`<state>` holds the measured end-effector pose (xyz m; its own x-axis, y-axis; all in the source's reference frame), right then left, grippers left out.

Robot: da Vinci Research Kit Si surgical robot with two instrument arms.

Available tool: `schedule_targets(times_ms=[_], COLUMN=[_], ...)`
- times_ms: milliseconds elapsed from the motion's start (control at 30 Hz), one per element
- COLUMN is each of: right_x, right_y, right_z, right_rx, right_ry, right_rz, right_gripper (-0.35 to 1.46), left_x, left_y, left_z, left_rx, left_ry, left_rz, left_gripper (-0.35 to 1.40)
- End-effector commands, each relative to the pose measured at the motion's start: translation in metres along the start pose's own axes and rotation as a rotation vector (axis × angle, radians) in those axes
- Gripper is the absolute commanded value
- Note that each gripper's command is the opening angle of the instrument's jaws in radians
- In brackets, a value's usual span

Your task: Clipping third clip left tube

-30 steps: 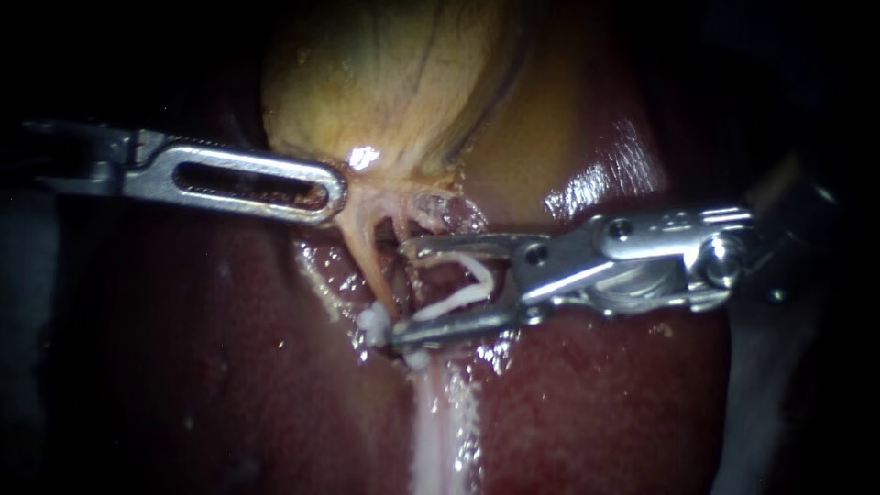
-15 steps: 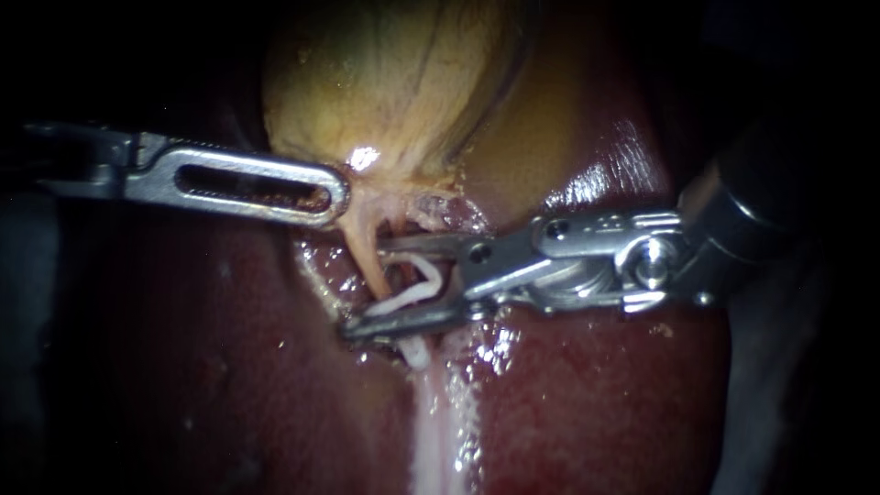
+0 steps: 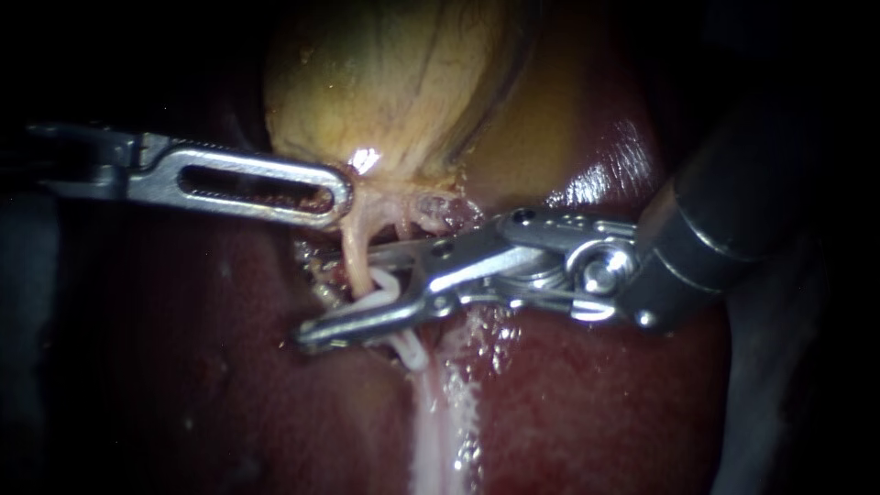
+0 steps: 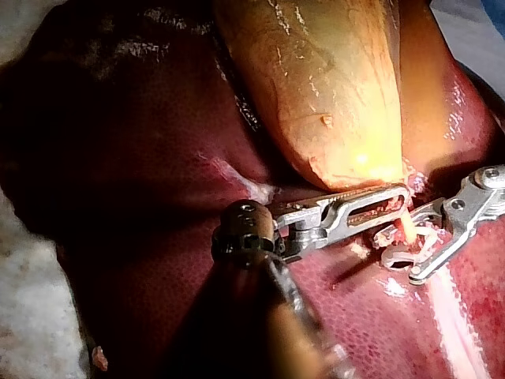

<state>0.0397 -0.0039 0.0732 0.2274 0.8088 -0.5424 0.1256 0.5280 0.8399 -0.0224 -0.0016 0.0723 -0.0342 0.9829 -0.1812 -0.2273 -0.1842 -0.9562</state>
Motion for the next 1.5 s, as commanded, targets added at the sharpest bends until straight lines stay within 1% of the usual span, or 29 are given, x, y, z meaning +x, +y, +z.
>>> schedule_targets(times_ms=[33,100,167,233,467,567,600,633,667,733,767,833,967,1067,1200,1500], right_x=[0.0001,0.0003,0.0007,0.0011,0.0017,0.0017,0.0016,0.0016,0.0014,0.0013,0.0012,0.0012,0.0009,0.0004,-0.0003,-0.0006], right_y=[0.0000,0.0000,0.0001,0.0002,0.0002,0.0003,0.0003,0.0002,0.0002,0.0001,0.0000,0.0001,0.0004,0.0005,0.0006,0.0007], right_z=[0.0000,0.0000,-0.0001,-0.0002,-0.0005,-0.0006,-0.0007,-0.0008,-0.0010,-0.0012,-0.0014,-0.0016,-0.0017,-0.0017,-0.0014,-0.0013], right_rx=[0.008,0.023,0.043,0.055,0.062,0.063,0.064,0.066,0.068,0.071,0.072,0.077,0.081,0.073,0.075,0.082], right_ry=[0.003,0.014,0.043,0.059,0.078,0.078,0.078,0.078,0.077,0.076,0.076,0.077,0.062,0.045,0.035,0.030], right_rz=[0.005,0.015,0.037,0.043,0.063,0.080,0.092,0.103,0.114,0.126,0.131,0.155,0.182,0.180,0.181,0.184], right_gripper=[0.45,0.45,0.45,0.44,0.41,0.32,0.28,0.19,0.03,-0.20,-0.34,-0.35,-0.35,-0.35,-0.35,-0.35], left_x=[0.0000,0.0001,0.0001,0.0001,0.0001,0.0001,0.0001,0.0001,0.0001,0.0001,0.0002,0.0002,0.0001,0.0002,0.0002,0.0003], left_y=[-0.0001,-0.0001,-0.0002,-0.0002,-0.0002,-0.0002,-0.0002,-0.0002,-0.0003,-0.0003,-0.0004,-0.0004,-0.0004,-0.0004,-0.0006,-0.0007], left_z=[0.0000,0.0000,0.0000,0.0000,0.0001,0.0001,0.0001,0.0001,0.0001,0.0001,0.0001,0.0001,0.0002,0.0002,0.0001,0.0001], left_rx=[0.000,0.000,0.000,0.000,0.000,0.000,0.000,0.000,0.000,0.000,0.000,0.000,0.000,0.000,0.000,0.000], left_ry=[0.000,-0.001,0.000,0.000,0.000,0.000,0.000,0.000,0.000,0.000,0.000,0.000,0.000,0.000,0.000,0.000], left_rz=[0.000,0.000,0.000,0.000,-0.001,-0.001,0.000,0.000,0.000,0.000,0.000,0.000,0.000,0.000,0.000,0.000], left_gripper=[-0.35,-0.35,-0.35,-0.35,-0.35,-0.35,-0.35,-0.35,-0.35,-0.35,-0.35,-0.35,-0.35,-0.35,-0.35,-0.35])
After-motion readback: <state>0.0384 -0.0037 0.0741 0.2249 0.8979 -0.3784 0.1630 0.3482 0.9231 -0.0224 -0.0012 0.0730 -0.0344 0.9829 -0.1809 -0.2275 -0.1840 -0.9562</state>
